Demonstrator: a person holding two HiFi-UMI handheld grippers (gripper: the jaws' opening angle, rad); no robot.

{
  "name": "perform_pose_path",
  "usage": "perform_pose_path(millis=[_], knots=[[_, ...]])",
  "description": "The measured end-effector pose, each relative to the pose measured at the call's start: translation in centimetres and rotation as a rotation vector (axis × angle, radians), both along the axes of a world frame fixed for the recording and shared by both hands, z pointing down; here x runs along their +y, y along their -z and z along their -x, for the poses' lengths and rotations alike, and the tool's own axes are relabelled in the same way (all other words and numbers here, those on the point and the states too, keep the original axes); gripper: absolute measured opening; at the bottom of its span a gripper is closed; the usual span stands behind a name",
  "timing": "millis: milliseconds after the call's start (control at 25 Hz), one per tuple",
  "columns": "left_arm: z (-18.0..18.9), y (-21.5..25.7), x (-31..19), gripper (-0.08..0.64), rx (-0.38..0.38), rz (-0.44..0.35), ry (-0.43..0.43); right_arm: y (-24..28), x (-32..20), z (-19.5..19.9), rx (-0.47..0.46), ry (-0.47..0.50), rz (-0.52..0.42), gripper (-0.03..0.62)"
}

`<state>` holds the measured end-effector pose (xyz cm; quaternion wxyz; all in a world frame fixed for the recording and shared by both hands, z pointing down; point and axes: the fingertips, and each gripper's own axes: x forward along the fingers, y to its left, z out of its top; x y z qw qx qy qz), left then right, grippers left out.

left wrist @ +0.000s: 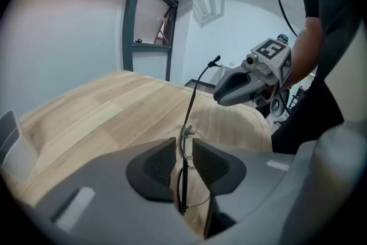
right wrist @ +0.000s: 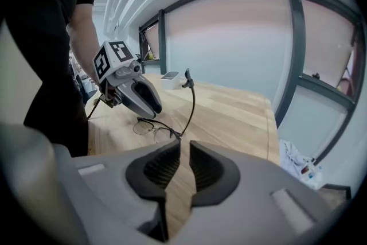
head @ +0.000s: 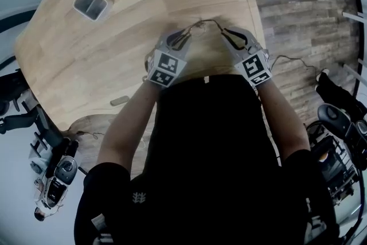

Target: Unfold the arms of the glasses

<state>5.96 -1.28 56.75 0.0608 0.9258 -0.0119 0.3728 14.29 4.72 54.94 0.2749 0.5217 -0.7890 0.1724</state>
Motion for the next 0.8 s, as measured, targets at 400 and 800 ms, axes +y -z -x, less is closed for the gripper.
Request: perform_pose_path(millis=[400, 800], knots=[[-0.1, -3.3, 0.8, 0.037, -0.056, 0.03, -0.021, -0.9, 1.3, 0.5, -0.012, -0.041, 0.025, 0.04], [-0.1, -0.9, 1.9, 0.035, 0.006, -0.013, -0.033, 1.9, 2.0, 2.5, -0.038, -0.03, -0.012, 0.04]])
